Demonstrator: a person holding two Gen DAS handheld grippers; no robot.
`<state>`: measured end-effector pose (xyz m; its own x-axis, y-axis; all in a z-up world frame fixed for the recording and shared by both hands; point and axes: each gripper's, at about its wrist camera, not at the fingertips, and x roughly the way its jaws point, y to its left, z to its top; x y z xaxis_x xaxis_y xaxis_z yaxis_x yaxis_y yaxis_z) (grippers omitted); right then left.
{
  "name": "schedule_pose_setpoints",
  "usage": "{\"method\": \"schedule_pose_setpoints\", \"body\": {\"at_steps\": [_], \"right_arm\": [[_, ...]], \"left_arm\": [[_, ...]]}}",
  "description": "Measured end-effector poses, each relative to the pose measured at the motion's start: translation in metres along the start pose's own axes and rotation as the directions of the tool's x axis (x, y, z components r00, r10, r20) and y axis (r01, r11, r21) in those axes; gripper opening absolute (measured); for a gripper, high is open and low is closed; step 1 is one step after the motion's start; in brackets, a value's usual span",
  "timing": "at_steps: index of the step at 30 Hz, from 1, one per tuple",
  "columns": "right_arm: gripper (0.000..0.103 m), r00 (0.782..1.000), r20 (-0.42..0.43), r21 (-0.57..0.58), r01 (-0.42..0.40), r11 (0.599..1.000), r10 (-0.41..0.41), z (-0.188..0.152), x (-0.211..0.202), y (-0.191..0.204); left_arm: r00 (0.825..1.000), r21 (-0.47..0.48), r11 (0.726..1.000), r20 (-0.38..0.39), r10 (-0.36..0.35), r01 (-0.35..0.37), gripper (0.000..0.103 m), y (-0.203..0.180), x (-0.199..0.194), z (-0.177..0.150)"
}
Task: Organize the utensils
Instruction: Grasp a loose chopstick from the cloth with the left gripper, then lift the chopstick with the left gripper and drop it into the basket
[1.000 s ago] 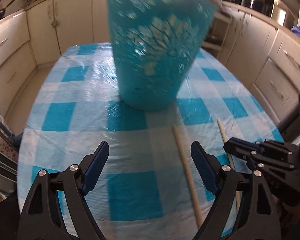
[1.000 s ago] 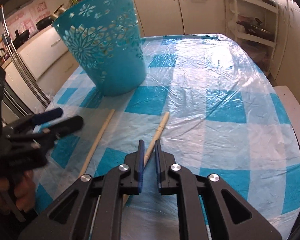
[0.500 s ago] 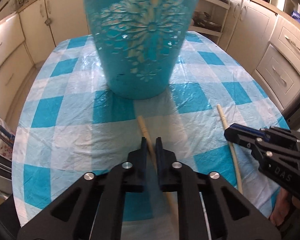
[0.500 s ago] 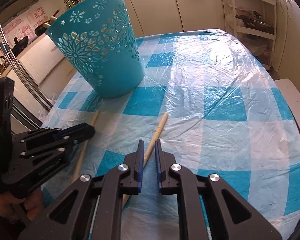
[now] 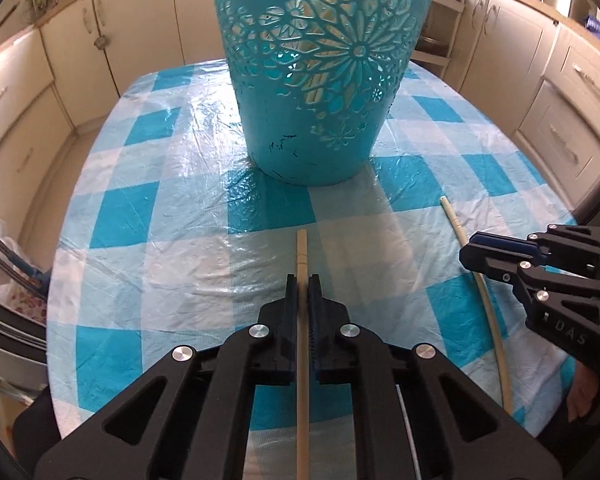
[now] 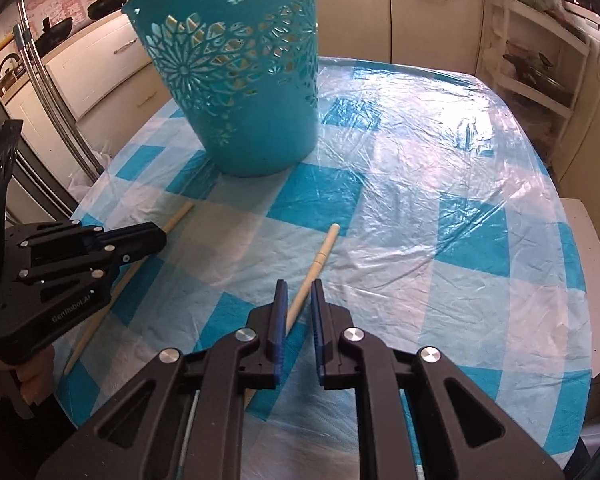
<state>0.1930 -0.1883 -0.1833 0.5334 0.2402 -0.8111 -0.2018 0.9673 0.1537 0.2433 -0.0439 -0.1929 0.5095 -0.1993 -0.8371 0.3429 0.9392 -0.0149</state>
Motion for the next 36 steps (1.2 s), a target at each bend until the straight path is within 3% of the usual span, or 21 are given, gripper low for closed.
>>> {"method": "schedule_pose_setpoints", "body": {"at_steps": [4,9,17,21,25,29,31,36], "right_arm": [[0.012,1.0,-0.007,-0.052,0.003,0.999,-0.003,0.0,0.001,0.012],[0.012,1.0,-0.023,-0.007,0.008,1.0,-0.008,0.004,0.002,0.004],[0.012,1.0,0.003,-0.03,0.006,1.0,-0.006,0.0,0.001,0.01],[0.012,0.999,0.046,-0.032,-0.016,0.999,0.018,-0.007,-0.001,0.006],[0.012,0.999,0.046,-0.023,-0.028,0.999,0.029,-0.007,-0.001,0.004],[0.013,0.998,0.046,-0.013,-0.047,0.999,0.048,-0.007,0.0,0.002],[0.014,0.997,0.047,0.001,-0.067,0.998,0.067,-0.008,0.0,-0.001],[0.014,0.995,0.05,0.014,-0.085,0.996,0.085,-0.008,-0.001,-0.005]], "left_arm": [[1.0,0.009,1.0,0.012,0.022,-0.023,0.006,-0.002,-0.001,0.0],[0.999,-0.008,0.999,0.024,0.032,-0.032,0.006,0.004,-0.001,-0.001],[0.999,-0.001,0.999,0.028,0.032,-0.032,0.006,0.003,0.002,0.002],[1.0,-0.002,1.0,0.029,0.006,-0.006,0.005,0.005,0.002,0.001],[0.996,-0.073,0.994,0.051,-0.074,0.077,0.005,0.018,-0.008,0.002],[0.975,-0.137,0.972,0.143,-0.171,0.19,0.005,0.039,-0.036,0.003],[0.956,-0.144,0.96,0.207,-0.209,0.241,0.005,0.048,-0.057,0.004],[0.913,-0.154,0.938,0.324,-0.248,0.31,0.005,0.066,-0.102,0.012]]}}
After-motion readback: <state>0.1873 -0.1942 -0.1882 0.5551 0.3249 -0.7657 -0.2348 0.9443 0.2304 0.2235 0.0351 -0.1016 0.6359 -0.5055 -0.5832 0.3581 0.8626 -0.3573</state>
